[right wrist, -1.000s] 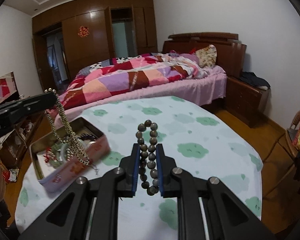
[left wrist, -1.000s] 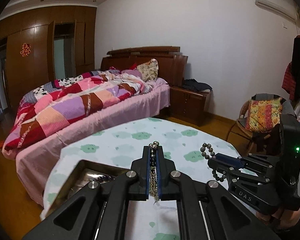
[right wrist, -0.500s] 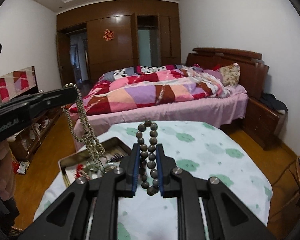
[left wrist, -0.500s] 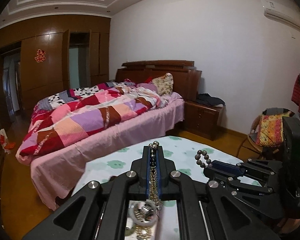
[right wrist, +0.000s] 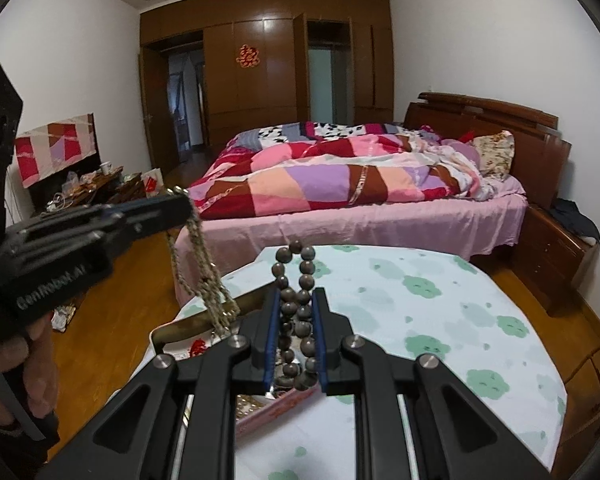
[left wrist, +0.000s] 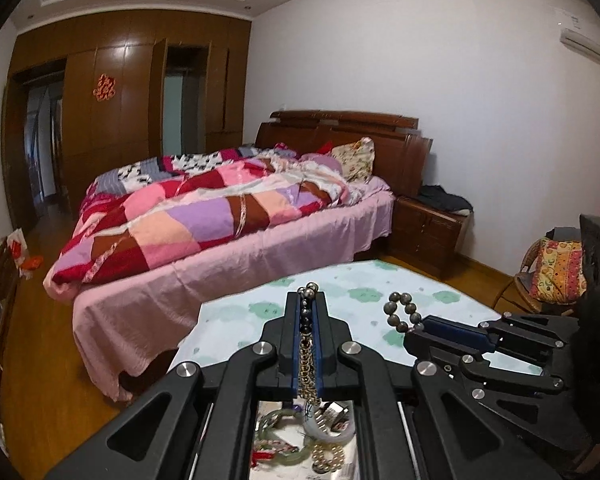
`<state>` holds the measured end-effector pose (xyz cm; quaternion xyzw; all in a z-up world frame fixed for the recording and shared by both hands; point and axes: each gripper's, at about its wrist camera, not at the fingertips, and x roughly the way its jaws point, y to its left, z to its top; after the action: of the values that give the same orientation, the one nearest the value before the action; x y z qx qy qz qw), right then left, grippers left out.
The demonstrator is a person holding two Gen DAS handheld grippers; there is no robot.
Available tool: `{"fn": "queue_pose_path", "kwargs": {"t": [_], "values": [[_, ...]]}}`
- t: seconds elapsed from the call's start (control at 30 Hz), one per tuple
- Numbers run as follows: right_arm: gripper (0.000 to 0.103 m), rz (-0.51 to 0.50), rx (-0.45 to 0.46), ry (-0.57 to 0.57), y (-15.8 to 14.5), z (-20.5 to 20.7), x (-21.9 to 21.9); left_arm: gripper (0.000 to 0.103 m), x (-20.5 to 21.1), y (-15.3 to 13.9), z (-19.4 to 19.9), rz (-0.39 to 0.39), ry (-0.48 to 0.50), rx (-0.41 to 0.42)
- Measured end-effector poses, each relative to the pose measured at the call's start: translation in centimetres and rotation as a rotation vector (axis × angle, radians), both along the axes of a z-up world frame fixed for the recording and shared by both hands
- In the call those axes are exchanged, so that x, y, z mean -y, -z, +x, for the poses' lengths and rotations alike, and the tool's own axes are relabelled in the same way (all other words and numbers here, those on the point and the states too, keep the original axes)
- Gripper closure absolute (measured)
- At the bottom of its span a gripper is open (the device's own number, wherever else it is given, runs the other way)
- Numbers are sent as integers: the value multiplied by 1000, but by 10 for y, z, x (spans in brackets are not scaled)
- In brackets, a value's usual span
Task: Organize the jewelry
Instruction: 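Carry the gold chain with the left tool and the grey bracelet with the right tool over the tin, then open the left tool releasing the gold chain while the right tool drops the grey bracelet into the tin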
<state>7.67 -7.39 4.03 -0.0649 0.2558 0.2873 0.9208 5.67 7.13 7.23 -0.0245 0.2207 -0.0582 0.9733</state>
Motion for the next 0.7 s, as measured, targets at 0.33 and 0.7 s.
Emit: {"fn": "queue_pose_path", "kwargs": {"t": [0.33,0.7], "values": [[85,-35,-44,-51,30,9,-36,99,-11,46,16,-17,-28,-107],[85,-103,-141,-92,76,15,-57,99,-15,91,26,-24,-40,-220]]}}
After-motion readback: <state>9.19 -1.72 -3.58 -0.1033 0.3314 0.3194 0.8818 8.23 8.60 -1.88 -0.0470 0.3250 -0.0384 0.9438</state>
